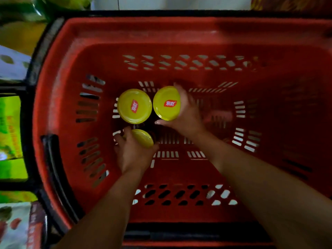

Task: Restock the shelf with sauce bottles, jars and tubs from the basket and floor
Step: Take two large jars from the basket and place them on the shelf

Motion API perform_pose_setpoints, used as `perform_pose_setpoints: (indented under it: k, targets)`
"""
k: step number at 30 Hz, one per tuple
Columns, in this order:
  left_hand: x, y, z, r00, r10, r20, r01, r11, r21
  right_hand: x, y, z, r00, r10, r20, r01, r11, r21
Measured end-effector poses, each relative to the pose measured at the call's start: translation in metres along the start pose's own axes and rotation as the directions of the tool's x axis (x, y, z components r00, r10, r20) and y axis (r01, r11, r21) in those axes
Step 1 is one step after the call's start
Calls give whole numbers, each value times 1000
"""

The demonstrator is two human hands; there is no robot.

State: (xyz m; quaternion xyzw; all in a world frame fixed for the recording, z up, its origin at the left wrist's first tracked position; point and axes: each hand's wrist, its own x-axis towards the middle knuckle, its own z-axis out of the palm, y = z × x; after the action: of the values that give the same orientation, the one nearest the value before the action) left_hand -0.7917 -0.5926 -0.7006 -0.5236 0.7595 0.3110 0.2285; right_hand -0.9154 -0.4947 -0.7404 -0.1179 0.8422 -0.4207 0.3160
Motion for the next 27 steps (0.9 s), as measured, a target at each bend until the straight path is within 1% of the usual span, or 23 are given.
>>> perform_pose_setpoints:
  k: [3, 7, 14, 19, 23, 27]
  targets:
    - [3, -2, -3, 1000, 5, 7, -5, 1000, -3, 1, 1, -4, 998, -55, -15, 54, 996, -72]
    - [-4, 0, -17, 998, 66, 12, -66, 998, 9, -6, 3, -14, 999, -52, 15, 54, 993, -108]
    - [-39, 14, -52, 985, 173, 10, -173, 981, 87, -45, -14, -58, 999, -35, -12, 33, 990, -138]
    - [-78, 36, -85, 976, 214, -25, -213, 976, 44, -73, -45, -98, 998, -50, -47, 40, 979, -200]
    - [-110, 56, -116, 978, 202, -47, -200, 979, 30, -97, -75, -124, 995, -34, -97, 17, 985, -171]
    - [-147, 74, -158, 956, 287, -55, -286, 958, 24, -122, -122, -158, 994, -15, -110, -4, 986, -168]
